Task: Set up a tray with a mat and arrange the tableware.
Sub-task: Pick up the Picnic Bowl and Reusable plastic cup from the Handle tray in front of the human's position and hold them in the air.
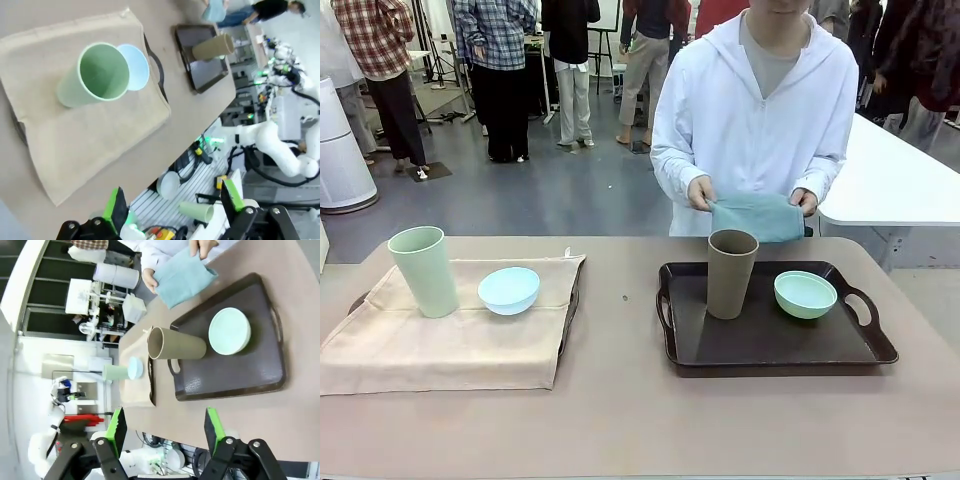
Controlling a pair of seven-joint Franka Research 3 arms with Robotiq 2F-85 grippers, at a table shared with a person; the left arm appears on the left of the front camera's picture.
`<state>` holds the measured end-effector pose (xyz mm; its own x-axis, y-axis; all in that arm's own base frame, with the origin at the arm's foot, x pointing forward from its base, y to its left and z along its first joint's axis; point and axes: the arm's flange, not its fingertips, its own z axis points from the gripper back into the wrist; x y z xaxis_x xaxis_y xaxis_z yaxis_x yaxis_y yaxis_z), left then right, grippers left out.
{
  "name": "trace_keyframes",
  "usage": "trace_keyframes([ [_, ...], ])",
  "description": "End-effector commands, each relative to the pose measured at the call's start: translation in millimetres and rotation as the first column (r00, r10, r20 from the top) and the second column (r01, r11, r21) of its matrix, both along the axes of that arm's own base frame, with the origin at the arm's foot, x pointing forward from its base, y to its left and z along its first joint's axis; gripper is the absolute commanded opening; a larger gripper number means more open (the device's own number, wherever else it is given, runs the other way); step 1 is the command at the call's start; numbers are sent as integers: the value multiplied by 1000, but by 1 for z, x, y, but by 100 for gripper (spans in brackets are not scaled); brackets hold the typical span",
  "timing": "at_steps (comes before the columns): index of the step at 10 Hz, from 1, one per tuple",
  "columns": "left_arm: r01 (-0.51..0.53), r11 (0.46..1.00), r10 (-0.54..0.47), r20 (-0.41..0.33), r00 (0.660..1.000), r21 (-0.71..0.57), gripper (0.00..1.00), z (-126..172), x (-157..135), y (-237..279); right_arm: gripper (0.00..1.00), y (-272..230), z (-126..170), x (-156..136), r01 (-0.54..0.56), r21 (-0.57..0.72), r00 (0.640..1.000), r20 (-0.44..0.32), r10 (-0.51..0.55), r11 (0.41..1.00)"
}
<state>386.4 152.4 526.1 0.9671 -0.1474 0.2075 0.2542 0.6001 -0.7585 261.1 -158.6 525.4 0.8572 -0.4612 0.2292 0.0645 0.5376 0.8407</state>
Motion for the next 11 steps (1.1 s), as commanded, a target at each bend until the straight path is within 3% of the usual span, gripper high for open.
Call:
trace_keyframes([
  [1,-31,995,39,81,996,-96,100,6,-11,13,81,38,-80,-43,6,78,1000,12,-7,997],
  [4,-43,994,51,86,995,-98,100,9,-18,23,81,35,-92,-45,34,114,999,-12,-33,993],
  [5,-11,999,13,64,998,-32,100,12,-19,14,81,-30,-28,-9,30,93,999,-20,-28,995],
  [6,-63,994,70,71,995,-92,100,10,-16,27,81,-30,-28,-9,30,93,999,-20,-28,995],
  [11,-63,994,70,71,995,-92,100,10,-16,27,81,-30,-28,-9,30,93,999,-20,-28,995],
])
